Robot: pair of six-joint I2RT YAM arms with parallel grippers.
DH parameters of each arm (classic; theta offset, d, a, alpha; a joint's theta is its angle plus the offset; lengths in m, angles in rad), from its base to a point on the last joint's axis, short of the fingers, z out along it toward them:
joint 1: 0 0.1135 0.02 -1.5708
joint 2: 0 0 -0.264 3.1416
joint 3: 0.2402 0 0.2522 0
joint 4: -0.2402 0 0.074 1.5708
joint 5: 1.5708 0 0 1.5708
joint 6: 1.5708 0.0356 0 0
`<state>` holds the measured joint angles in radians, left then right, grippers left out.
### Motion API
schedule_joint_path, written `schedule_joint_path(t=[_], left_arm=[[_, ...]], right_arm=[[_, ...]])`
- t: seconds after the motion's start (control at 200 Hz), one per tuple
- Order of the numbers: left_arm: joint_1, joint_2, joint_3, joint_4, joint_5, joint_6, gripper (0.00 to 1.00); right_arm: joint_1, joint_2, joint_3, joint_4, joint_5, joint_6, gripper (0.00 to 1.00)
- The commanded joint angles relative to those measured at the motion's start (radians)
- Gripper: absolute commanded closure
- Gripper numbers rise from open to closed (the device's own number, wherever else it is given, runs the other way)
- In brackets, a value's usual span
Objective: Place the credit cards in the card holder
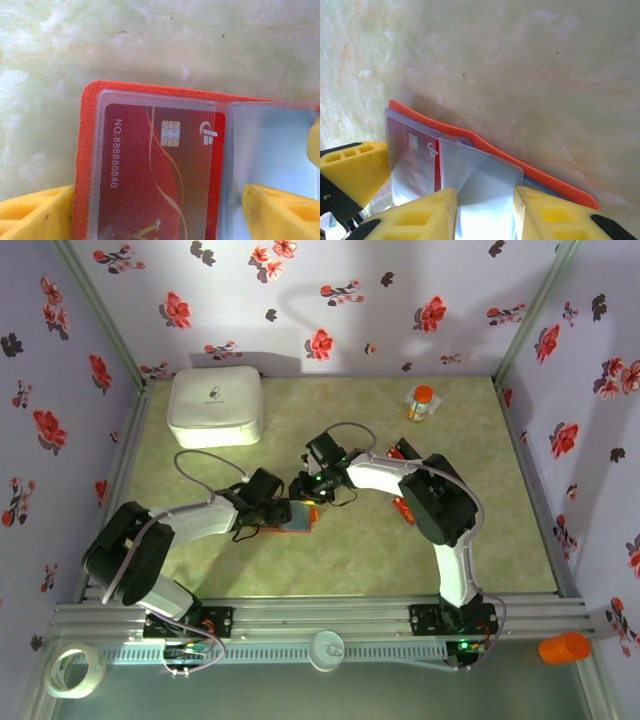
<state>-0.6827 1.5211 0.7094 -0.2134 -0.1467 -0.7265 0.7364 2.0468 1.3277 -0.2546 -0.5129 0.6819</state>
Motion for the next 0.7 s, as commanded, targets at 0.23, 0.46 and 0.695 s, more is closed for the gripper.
schedule_joint_path(t=[0.23, 0.46, 0.695], left_arm=[[-0.008, 0.046, -0.033, 0.045, 0.044, 0.013, 0.18], [-0.008, 0.047, -0.034, 0.046, 0.044, 0.013, 0.18], [-0.008, 0.049, -0.037, 0.049, 0.044, 0.011, 0.18]], right_arm=[[-0.005, 0.011, 0.019, -0.028, -0.002, -0.008, 0.65], [-0.008, -0.02, -0.01, -0.041, 0.038, -0.023, 0.61], [-0.008, -0.022, -0.013, -0.041, 0.044, -0.021, 0.58]])
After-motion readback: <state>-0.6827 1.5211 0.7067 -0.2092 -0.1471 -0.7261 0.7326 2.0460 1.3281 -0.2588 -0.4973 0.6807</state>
